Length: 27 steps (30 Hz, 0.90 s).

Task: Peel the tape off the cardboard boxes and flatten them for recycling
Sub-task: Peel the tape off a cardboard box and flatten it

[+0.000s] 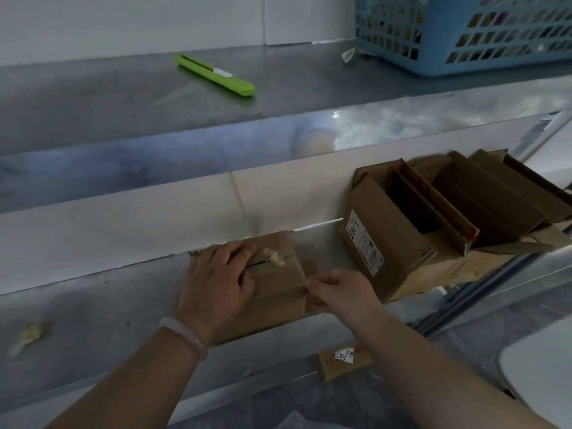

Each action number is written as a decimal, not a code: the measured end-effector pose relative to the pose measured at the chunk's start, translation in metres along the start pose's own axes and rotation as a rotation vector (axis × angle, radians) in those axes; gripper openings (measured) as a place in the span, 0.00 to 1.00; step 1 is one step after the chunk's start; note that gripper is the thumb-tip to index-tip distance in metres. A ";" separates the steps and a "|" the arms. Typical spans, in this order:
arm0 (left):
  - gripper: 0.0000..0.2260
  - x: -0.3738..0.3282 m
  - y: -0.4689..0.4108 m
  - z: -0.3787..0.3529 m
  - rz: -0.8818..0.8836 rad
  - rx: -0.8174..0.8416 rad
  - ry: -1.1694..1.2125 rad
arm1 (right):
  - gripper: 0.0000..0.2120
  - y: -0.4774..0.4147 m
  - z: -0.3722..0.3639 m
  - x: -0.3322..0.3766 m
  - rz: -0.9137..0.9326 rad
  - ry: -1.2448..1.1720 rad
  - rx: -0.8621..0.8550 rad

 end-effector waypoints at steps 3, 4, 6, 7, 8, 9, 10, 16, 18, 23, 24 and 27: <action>0.23 0.000 -0.001 -0.001 0.005 0.005 0.003 | 0.04 0.000 0.002 0.001 -0.063 -0.101 0.021; 0.23 0.000 -0.001 -0.001 0.005 0.006 0.001 | 0.05 0.001 0.003 0.002 -0.086 -0.155 0.020; 0.23 0.000 -0.001 -0.001 0.004 0.005 0.000 | 0.06 0.002 0.002 0.001 -0.122 -0.253 0.032; 0.23 -0.001 0.000 0.000 0.003 0.004 0.002 | 0.07 0.002 0.001 -0.001 -0.130 -0.278 0.041; 0.23 -0.001 0.000 0.000 0.003 0.005 0.005 | 0.07 0.002 0.000 -0.002 -0.135 -0.288 0.049; 0.23 -0.001 0.000 0.000 0.003 0.005 0.010 | 0.08 0.001 -0.001 -0.004 -0.131 -0.291 0.050; 0.23 0.000 0.000 0.001 0.001 0.007 0.013 | 0.08 0.001 -0.002 -0.006 -0.129 -0.292 0.039; 0.23 0.001 0.001 0.001 -0.012 0.031 -0.008 | 0.06 -0.010 -0.009 -0.006 -0.088 -0.143 0.083; 0.23 0.001 0.001 0.000 -0.010 0.033 -0.019 | 0.04 -0.012 -0.010 -0.002 -0.064 -0.127 0.112; 0.22 0.001 0.001 0.000 -0.001 0.019 -0.009 | 0.05 -0.018 -0.004 0.003 -0.040 -0.170 0.048; 0.22 0.001 0.001 0.000 -0.001 0.014 -0.007 | 0.05 -0.019 -0.004 0.003 -0.050 -0.186 0.043; 0.22 0.002 0.001 -0.001 0.000 0.020 -0.016 | 0.03 -0.021 -0.005 0.002 -0.147 -0.312 0.073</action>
Point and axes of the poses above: each hand's wrist, its own y-axis away from the middle knuckle, its own z-axis out of the back of the hand, x = y × z, the point moved 4 cm from there along -y, towards the middle knuckle, and after that the axes turned 9 degrees about z, right-handed, at the moved point
